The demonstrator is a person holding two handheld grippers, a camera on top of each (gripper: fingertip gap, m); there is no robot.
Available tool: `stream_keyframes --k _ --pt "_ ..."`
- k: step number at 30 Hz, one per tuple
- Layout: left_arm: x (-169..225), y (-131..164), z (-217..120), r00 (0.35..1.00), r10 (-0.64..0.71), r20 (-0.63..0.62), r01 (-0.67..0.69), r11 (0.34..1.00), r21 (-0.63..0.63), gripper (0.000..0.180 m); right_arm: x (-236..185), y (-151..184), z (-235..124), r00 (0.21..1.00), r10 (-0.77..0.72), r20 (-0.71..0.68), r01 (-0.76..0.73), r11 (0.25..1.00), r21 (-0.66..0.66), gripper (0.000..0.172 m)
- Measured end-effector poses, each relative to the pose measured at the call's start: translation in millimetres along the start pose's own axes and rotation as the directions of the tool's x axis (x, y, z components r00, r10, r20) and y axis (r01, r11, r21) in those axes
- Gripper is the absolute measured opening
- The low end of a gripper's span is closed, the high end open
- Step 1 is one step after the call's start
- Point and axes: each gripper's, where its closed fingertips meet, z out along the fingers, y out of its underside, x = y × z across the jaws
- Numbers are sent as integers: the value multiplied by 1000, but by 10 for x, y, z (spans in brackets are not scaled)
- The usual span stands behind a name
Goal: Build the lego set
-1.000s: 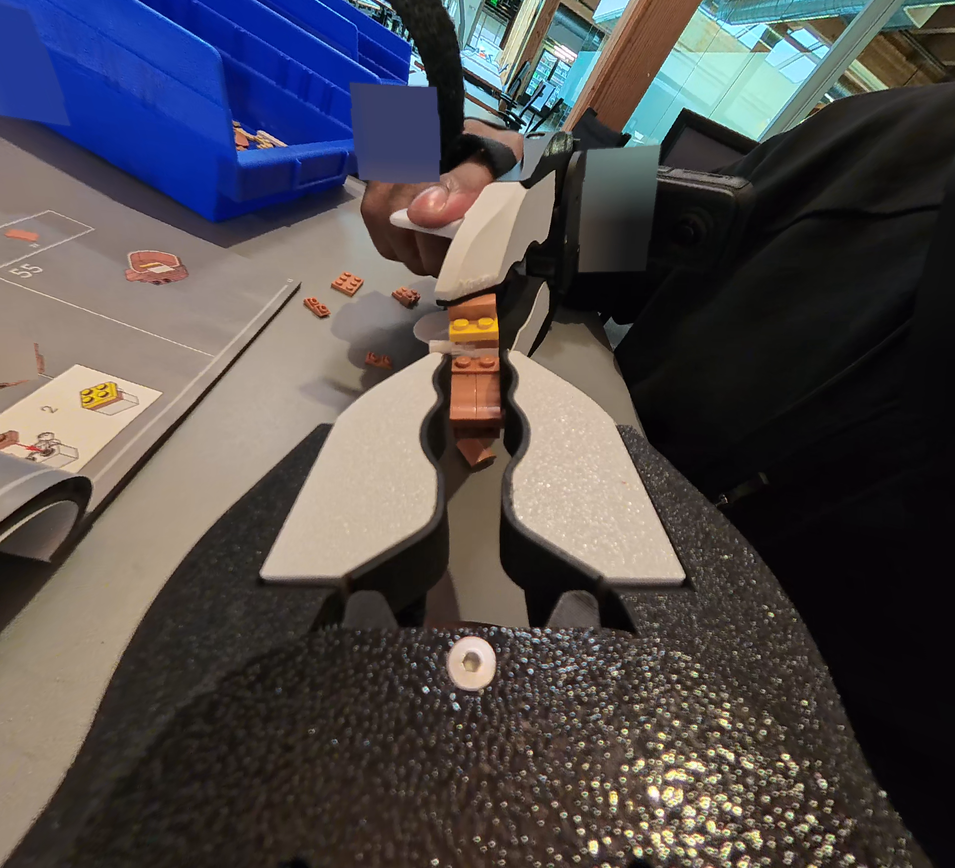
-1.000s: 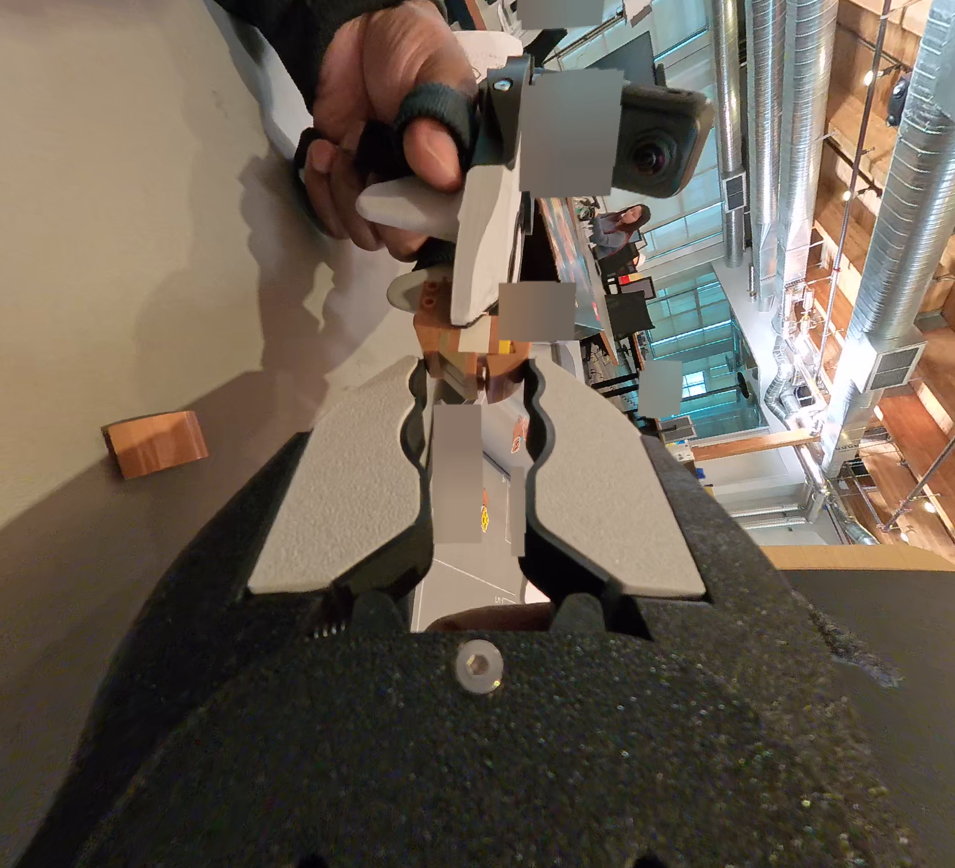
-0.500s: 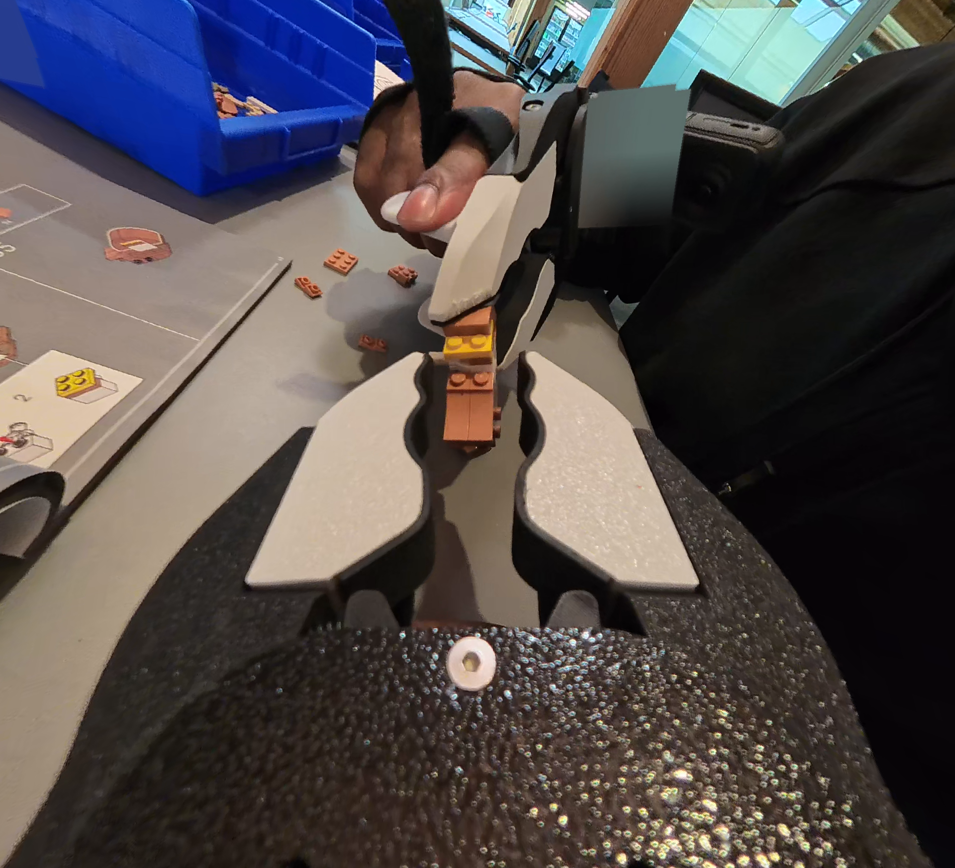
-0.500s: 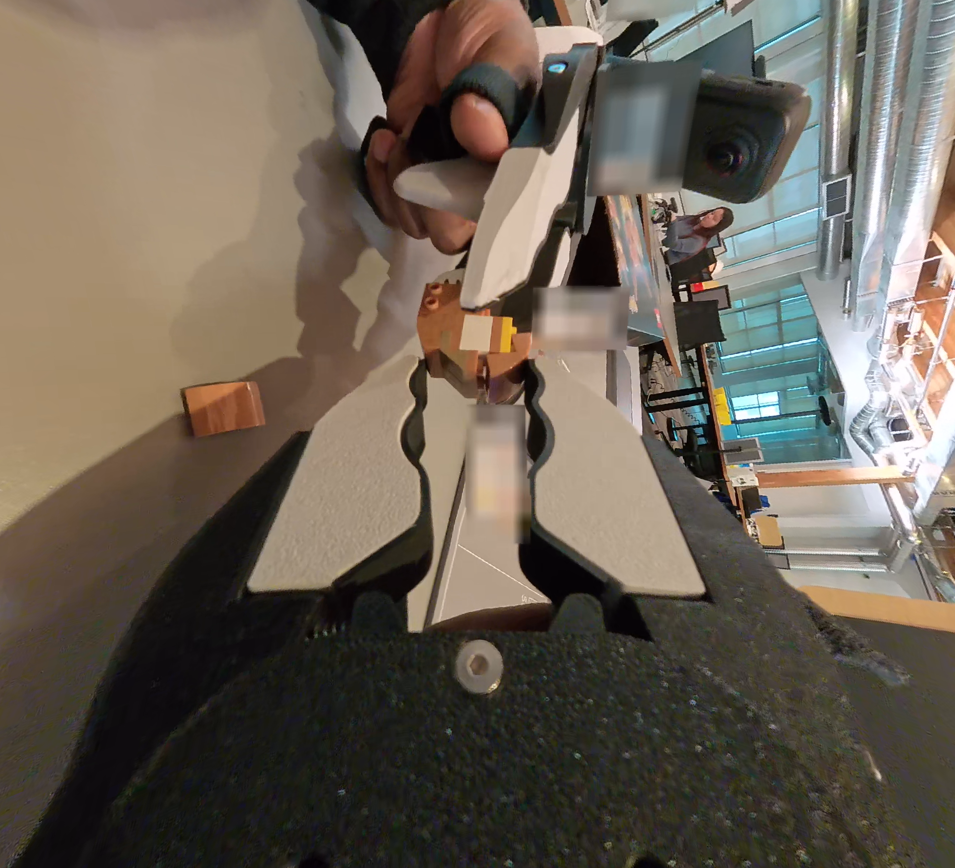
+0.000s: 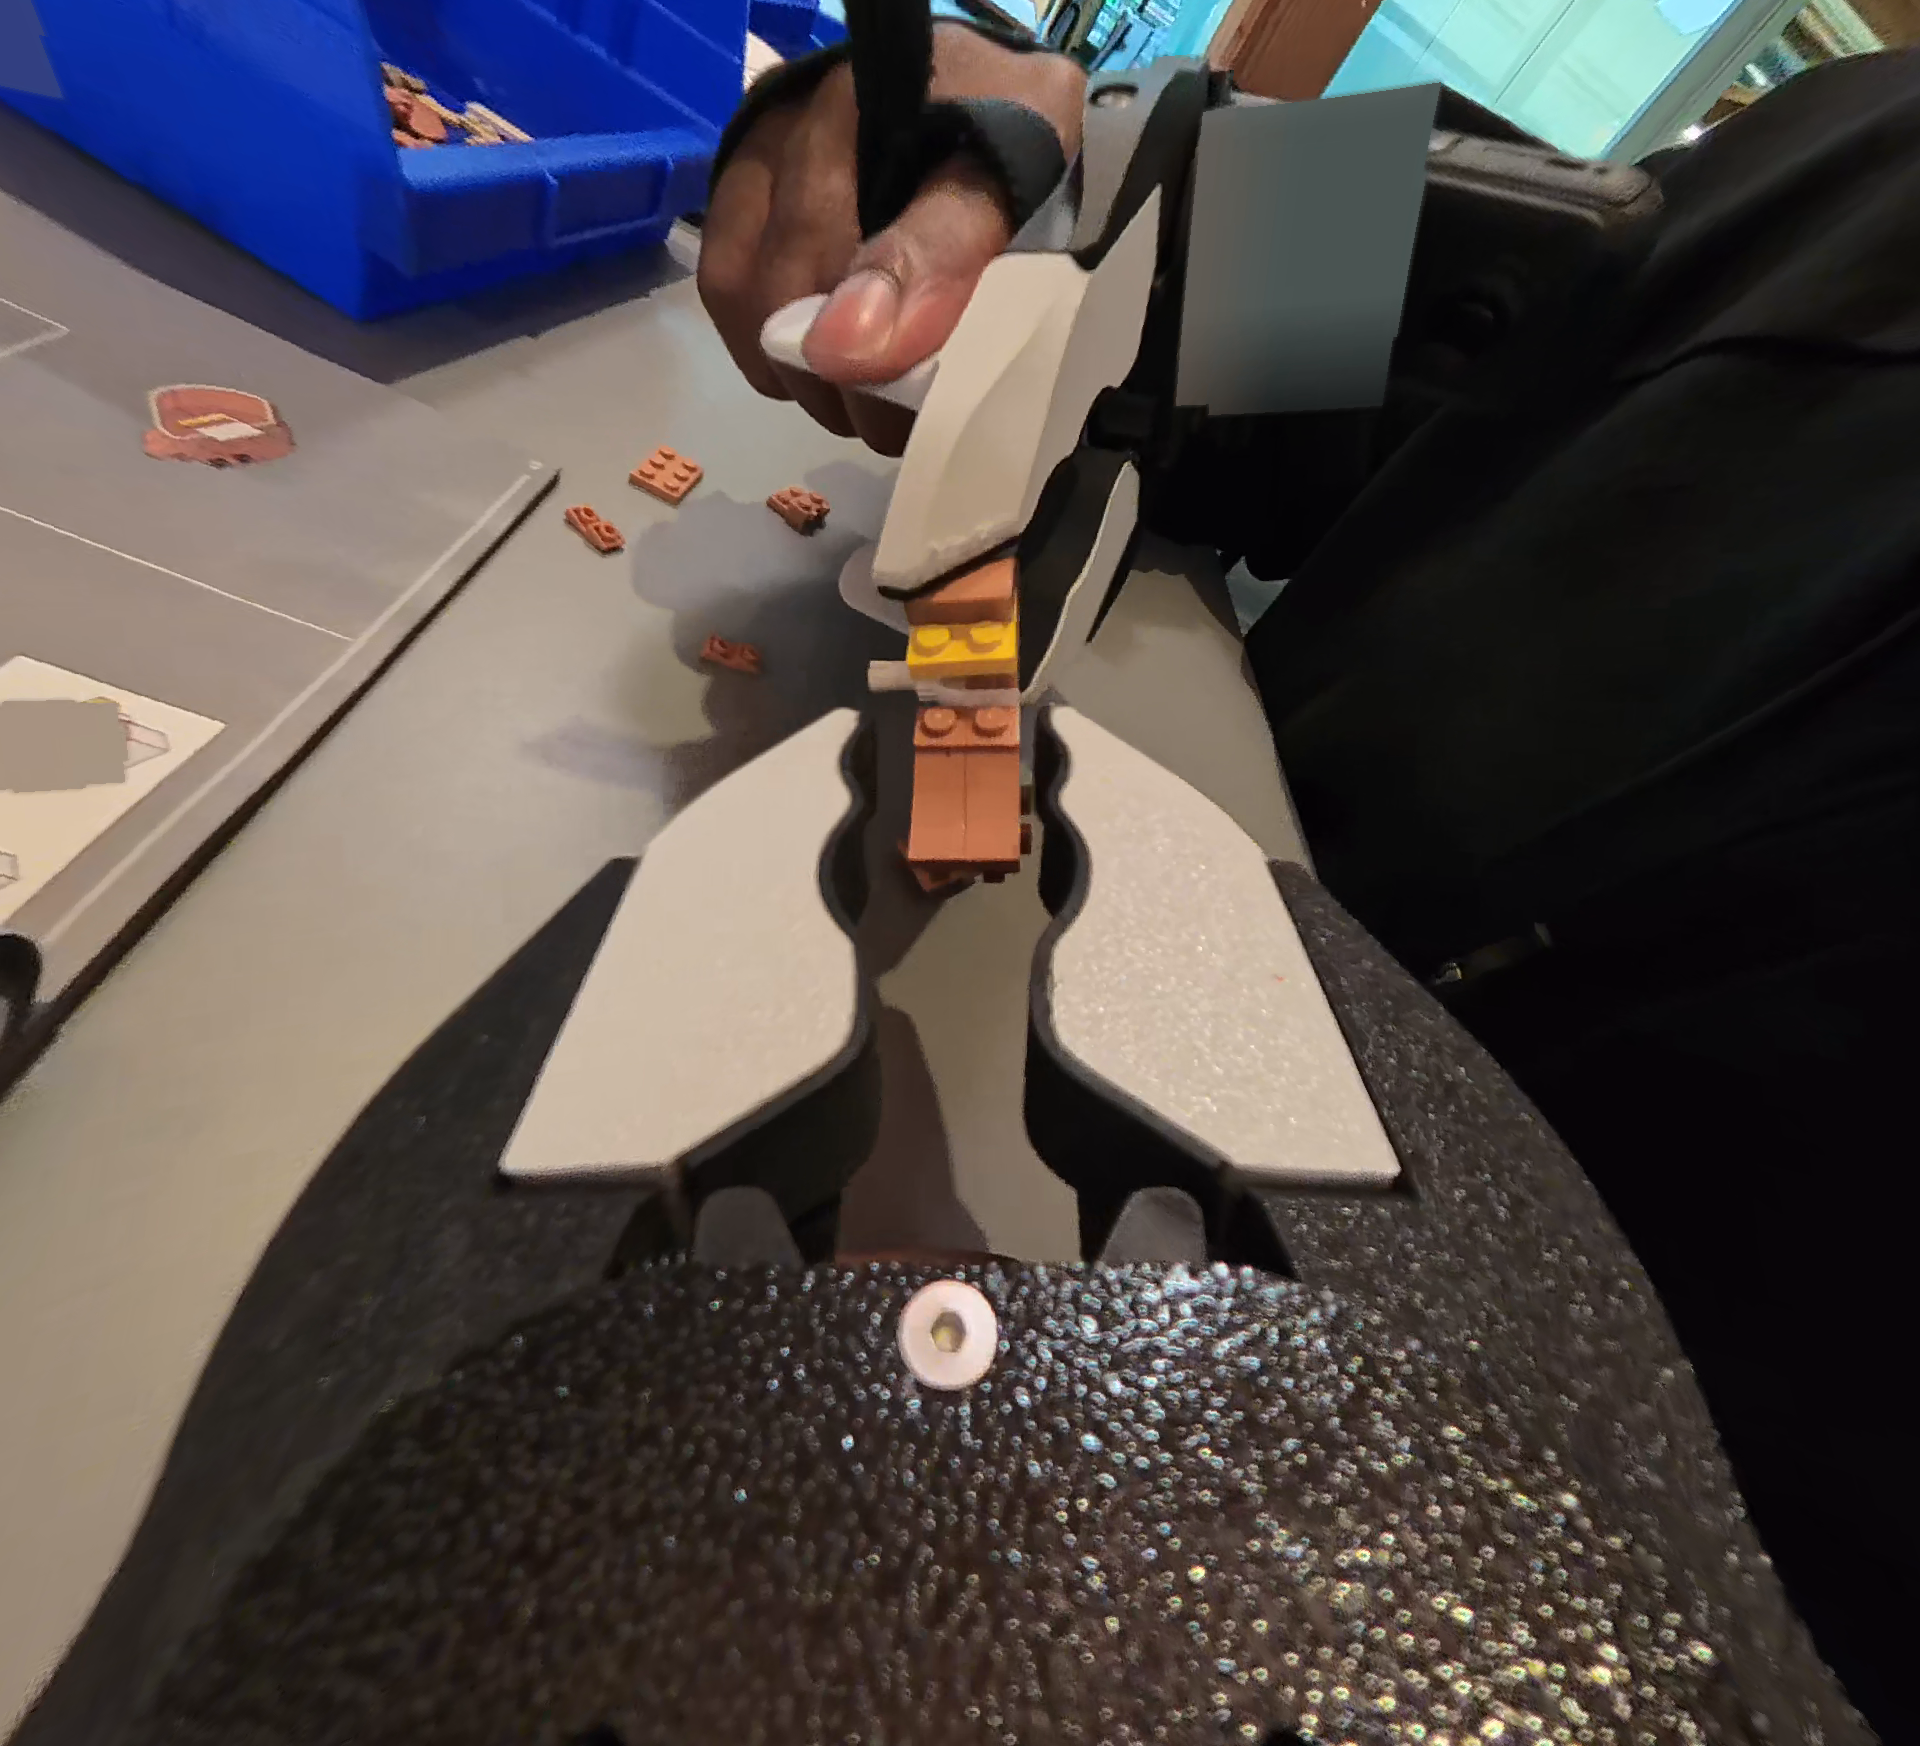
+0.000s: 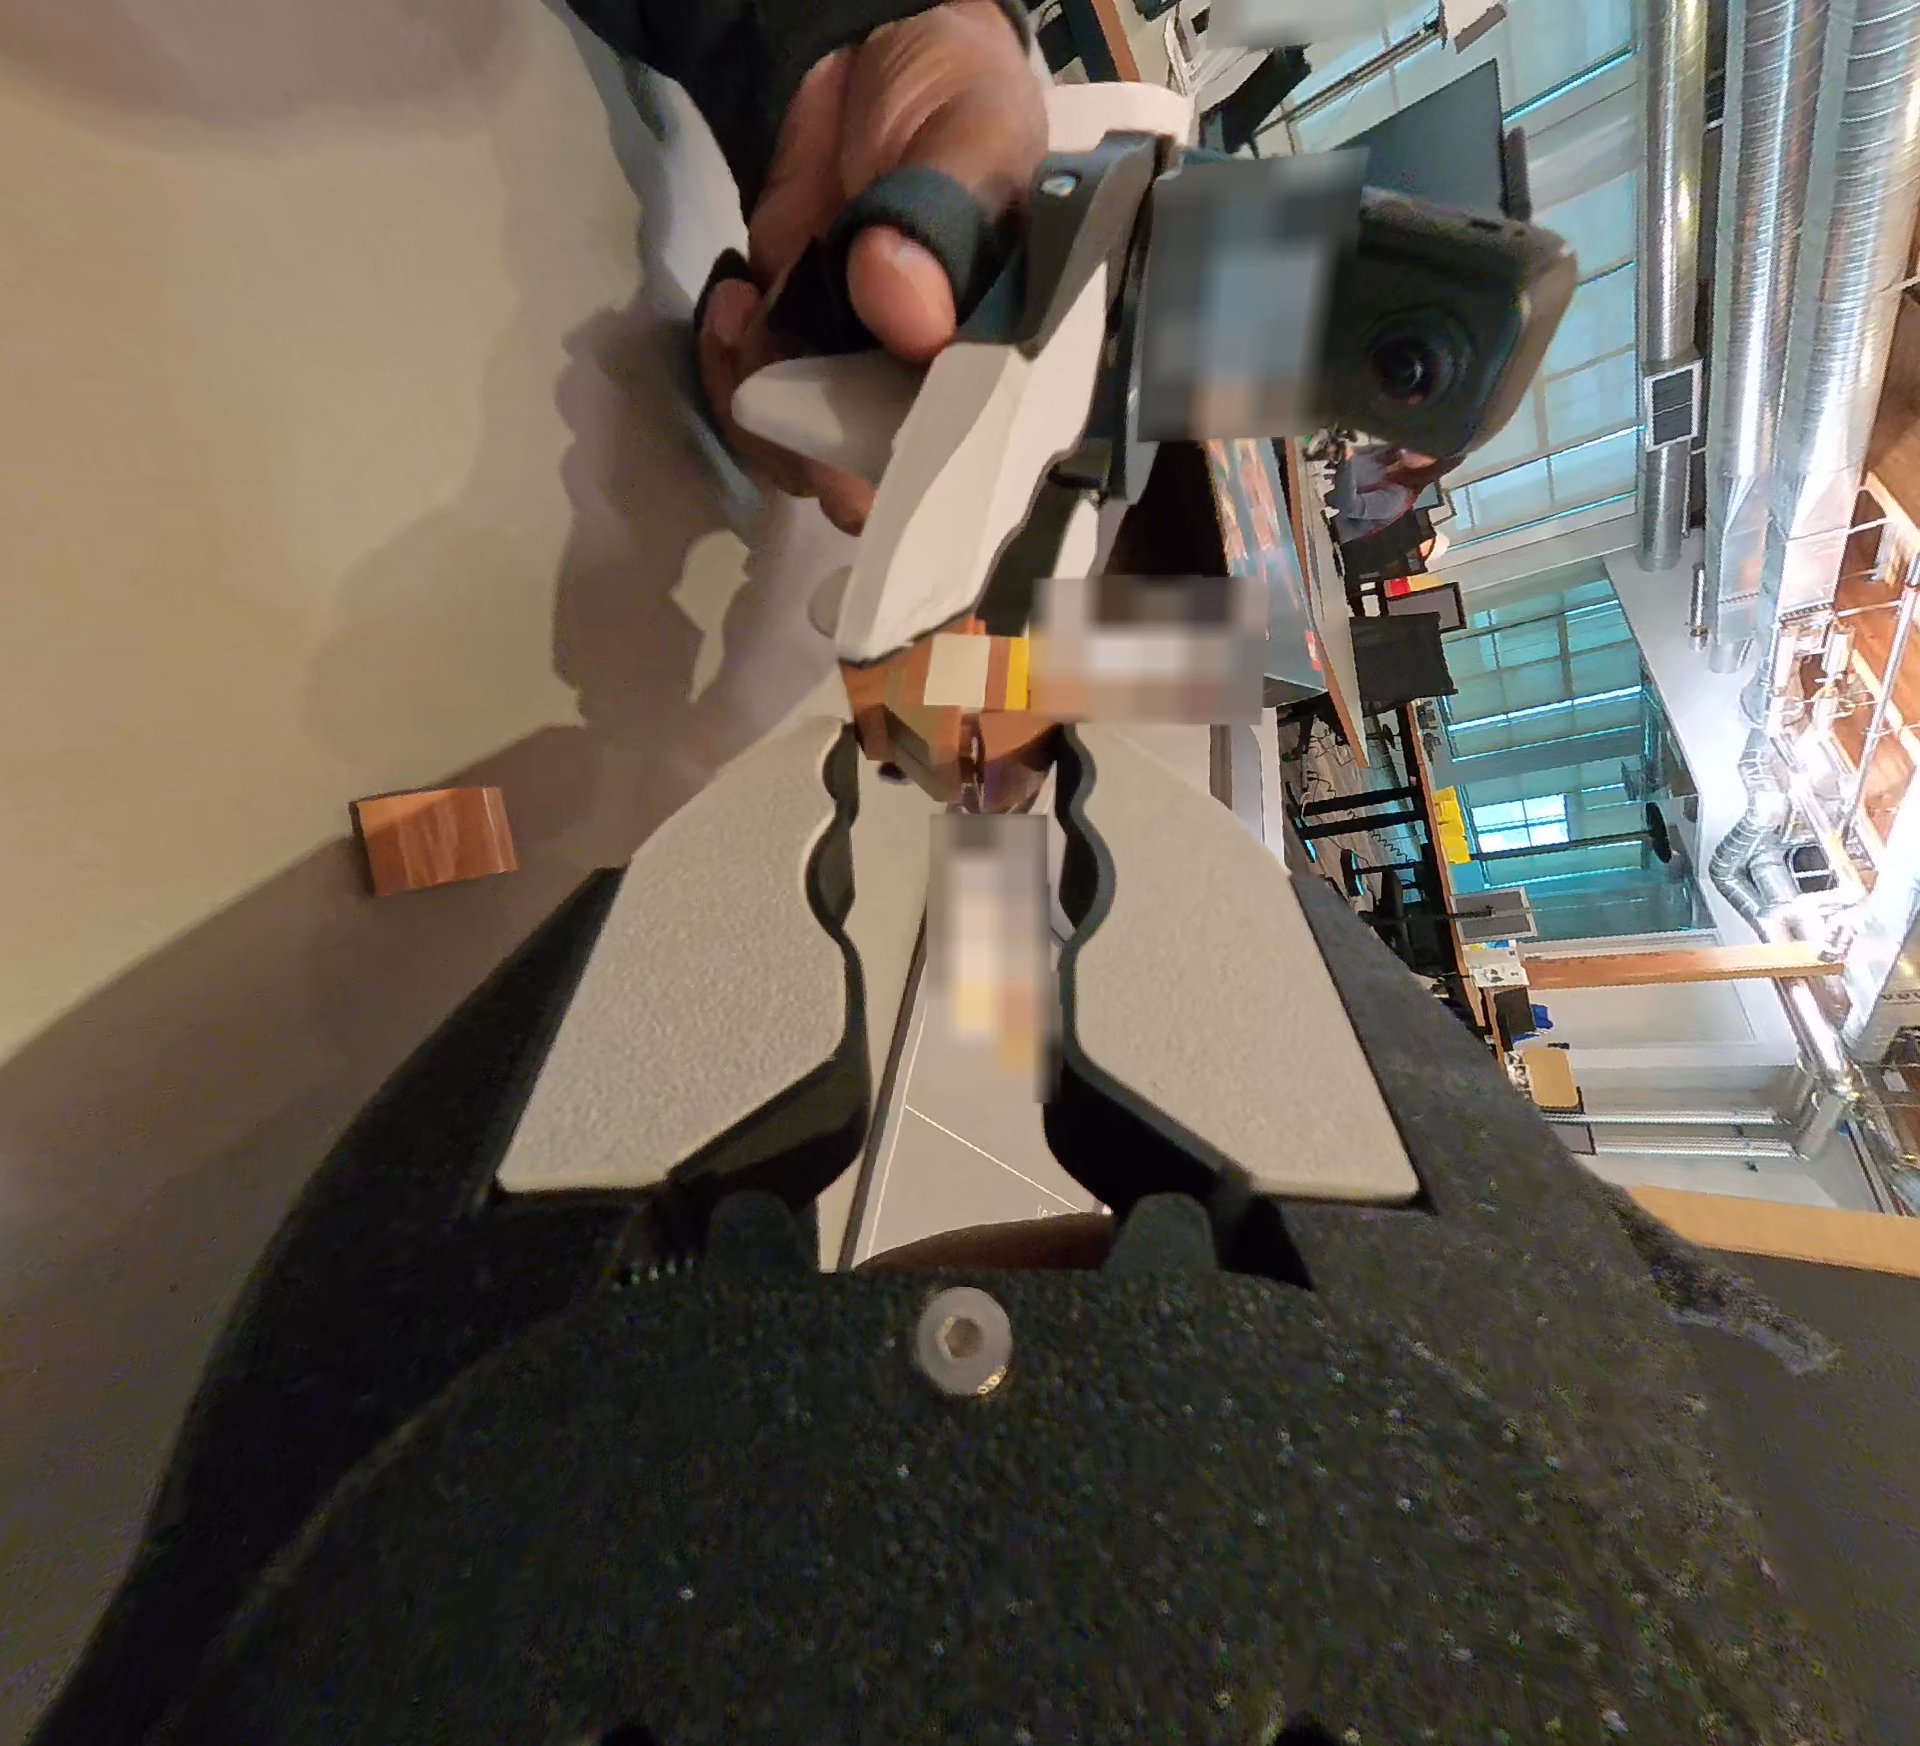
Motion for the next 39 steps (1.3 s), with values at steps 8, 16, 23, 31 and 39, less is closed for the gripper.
stream_keyframes --k 8,16,23,31,39 --pt "53 -174 -49 995 -46 -89 58 990 132 17 145 -33 -10 993 18 -118 -16 1000 18 37" --pt "36 -269 -106 989 -86 -119 110 973 204 17 237 -20 -5 969 30 -244 -24 999 27 37" --pt "15 -355 -118 986 -115 -122 145 949 279 17 292 6 -23 955 75 -287 -69 997 28 36" --pt "17 -398 -112 986 -121 -118 153 936 318 17 319 8 -49 954 64 -292 -60 998 21 36" --pt "4 -448 -118 983 -137 -121 172 915 364 17 353 17 -64 947 62 -317 -61 998 14 36"
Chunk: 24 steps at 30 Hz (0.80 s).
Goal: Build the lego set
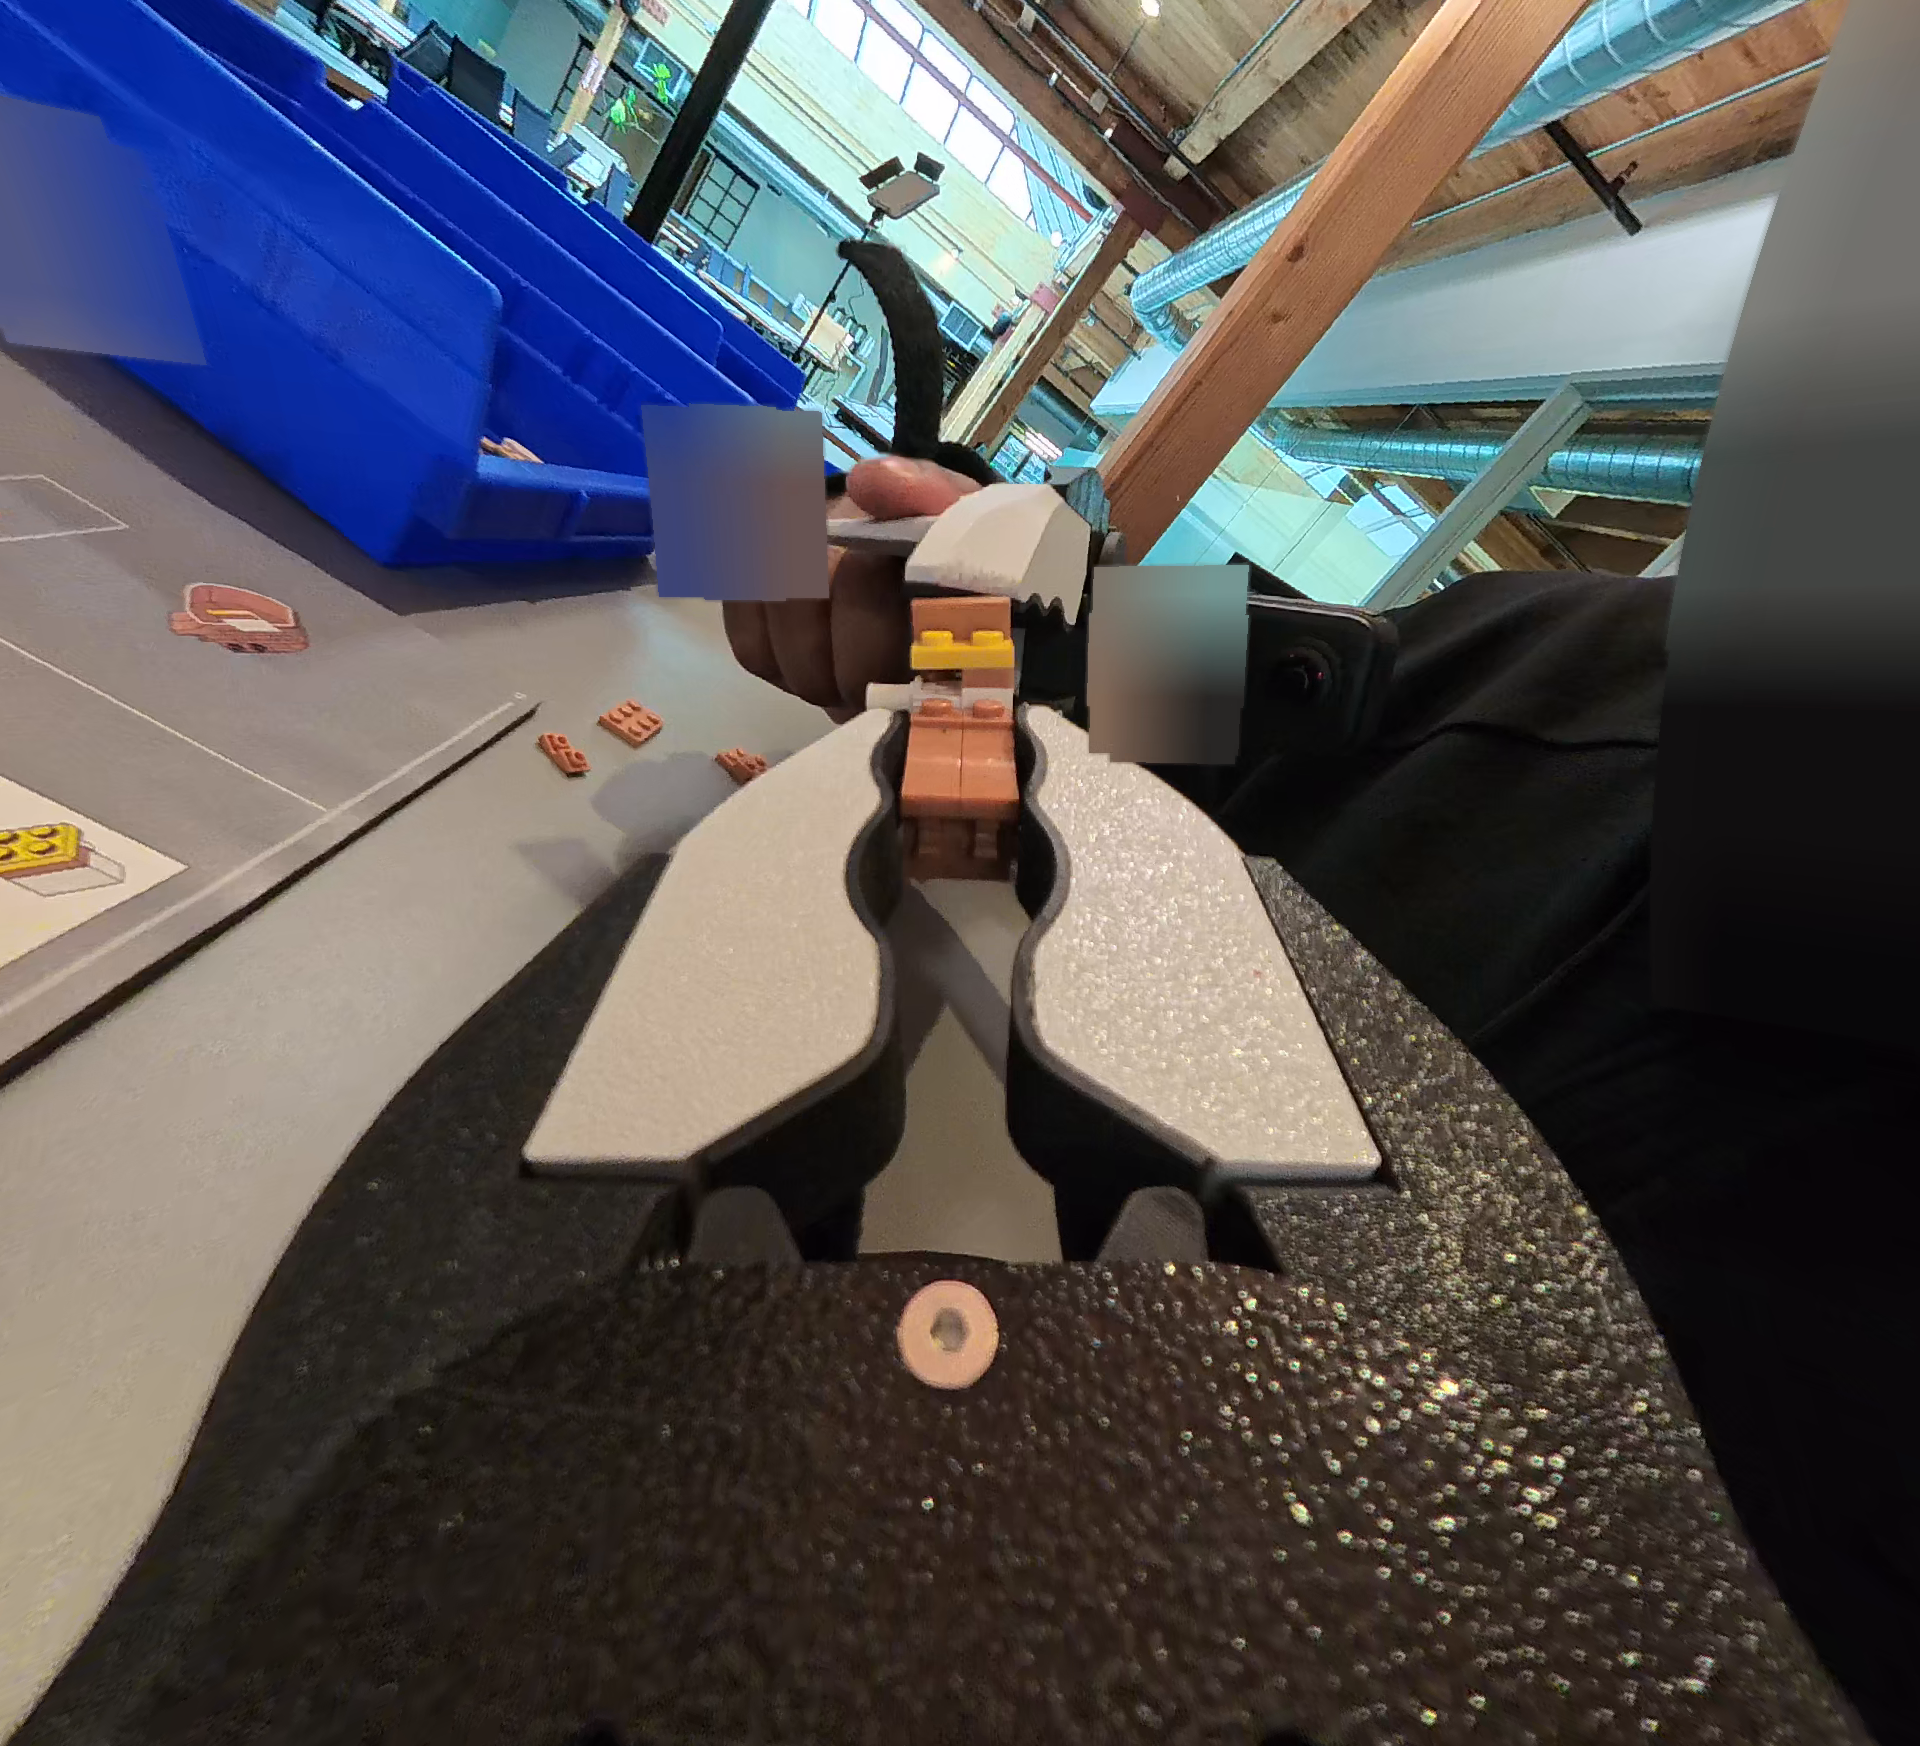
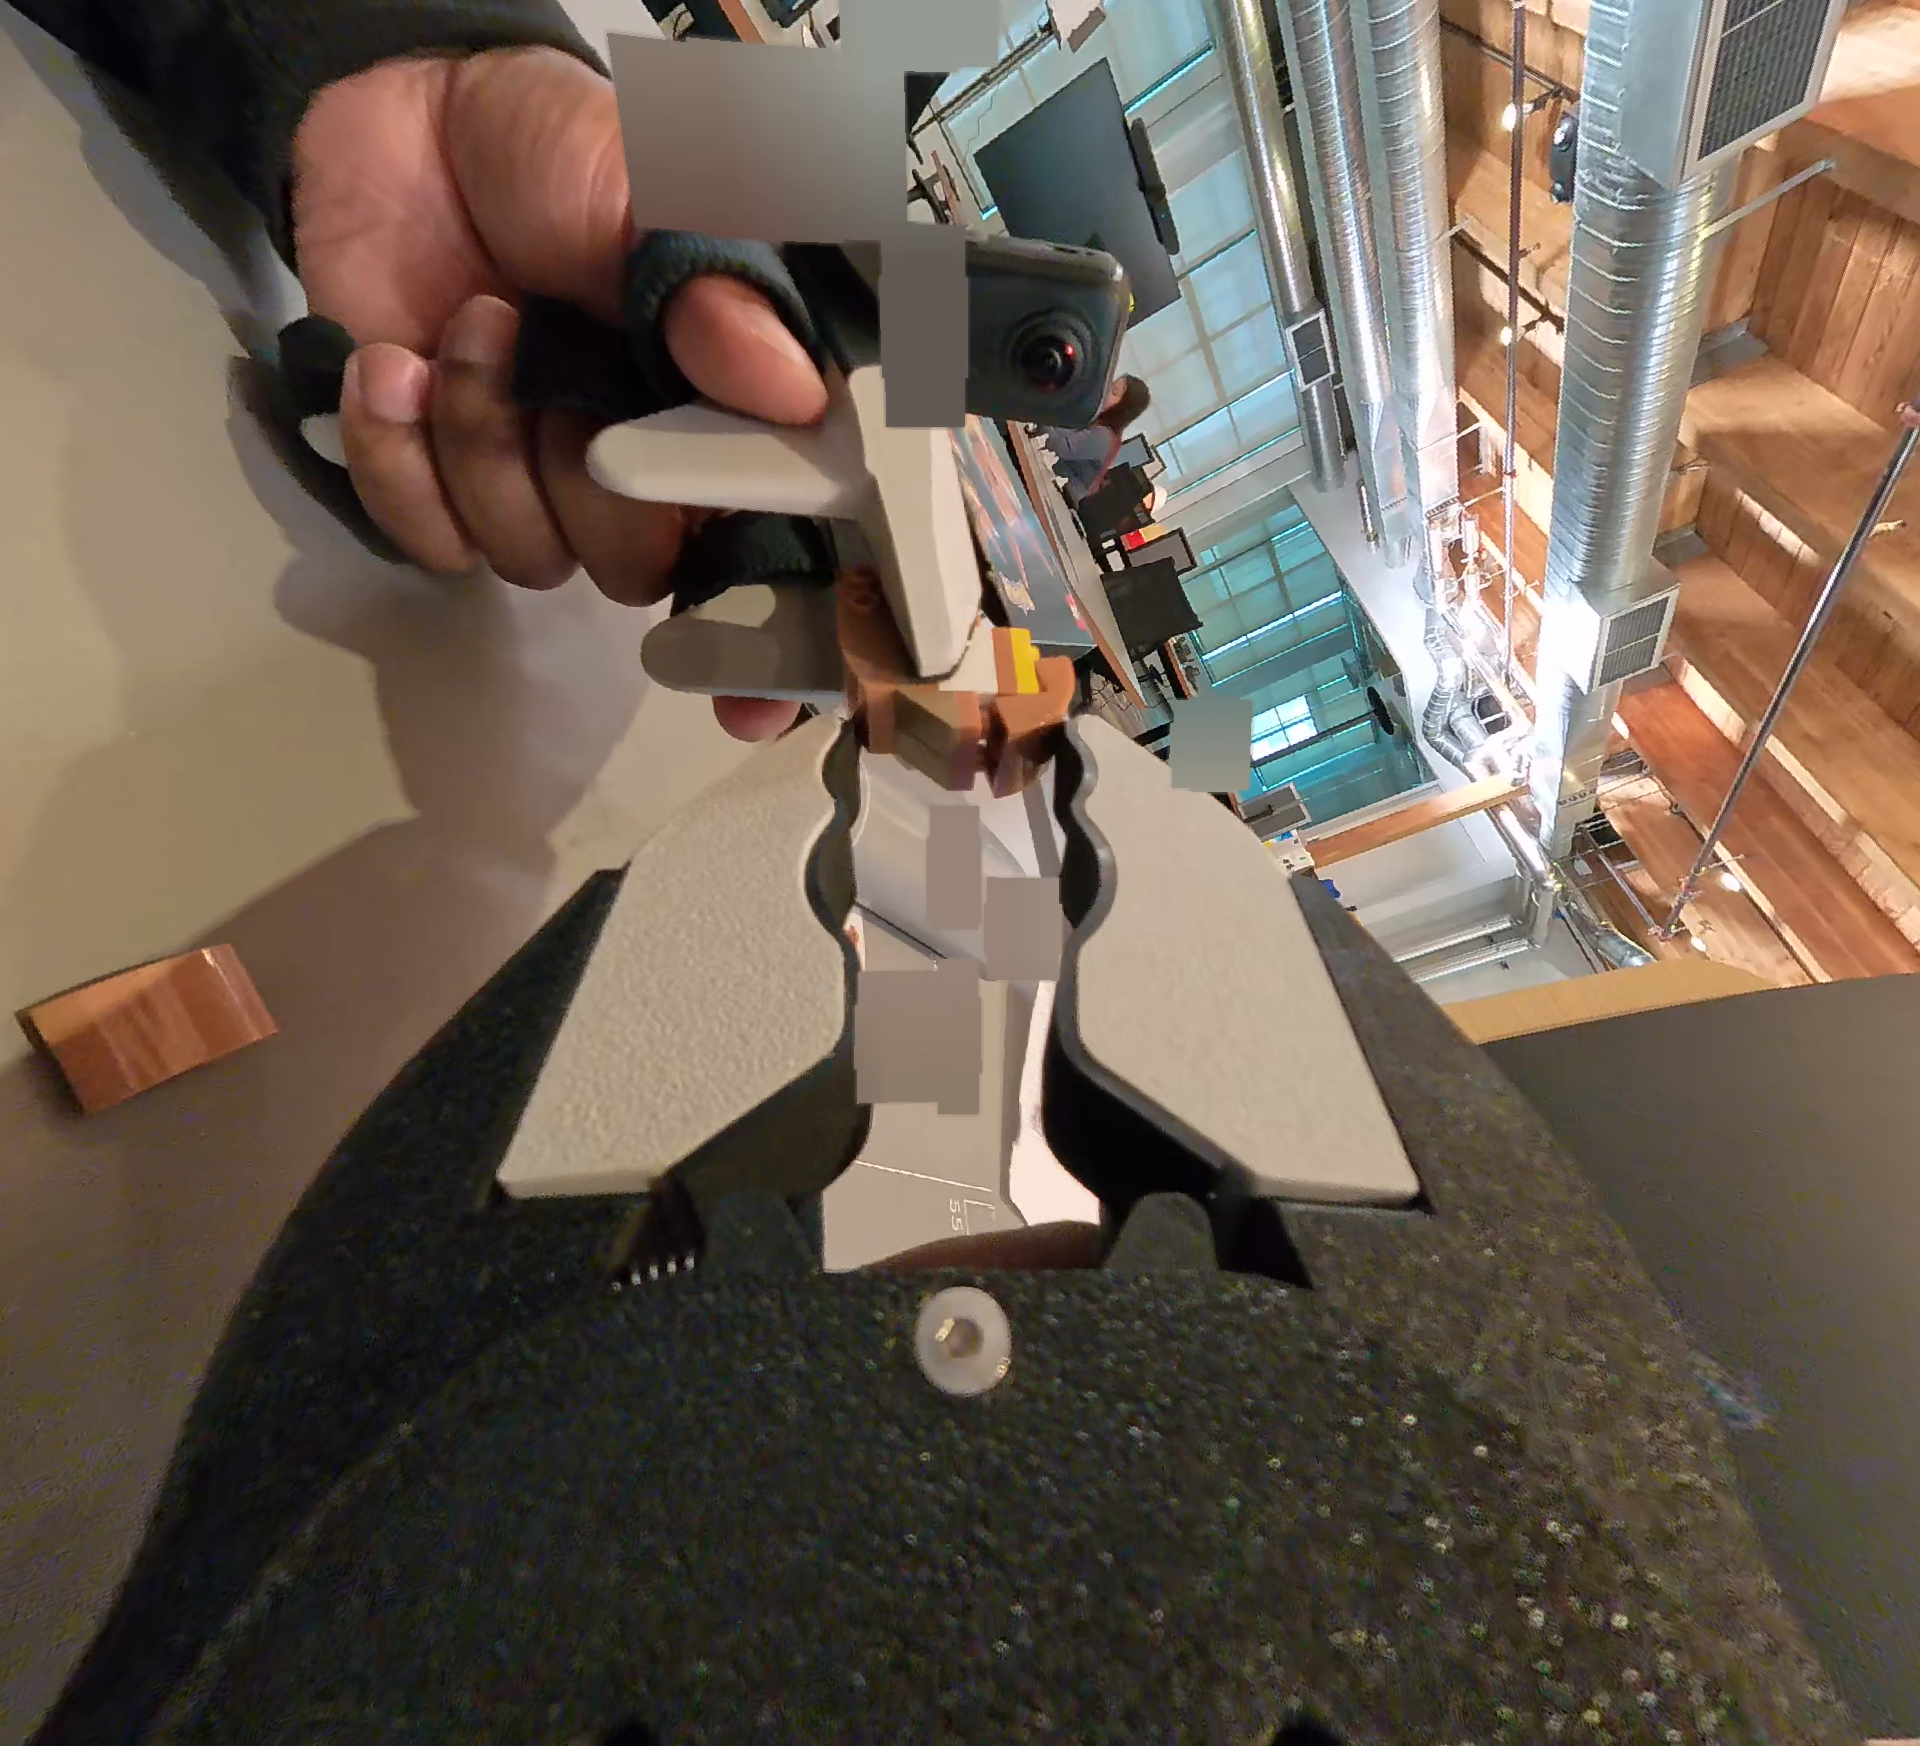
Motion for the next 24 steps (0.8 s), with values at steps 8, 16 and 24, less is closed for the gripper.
stream_keyframes --k 8,16,24 --pt "-3 0 -5 999 49 18 -49 999 -13 17 1 -9 -5 999 -42 -34 42 999 10 37" --pt "-15 111 -29 987 154 47 -146 979 -142 17 -98 0 -51 992 -42 121 39 999 34 53" --pt "35 336 -27 981 195 7 -184 935 -303 17 -294 -99 -142 955 -33 293 7 996 90 56"
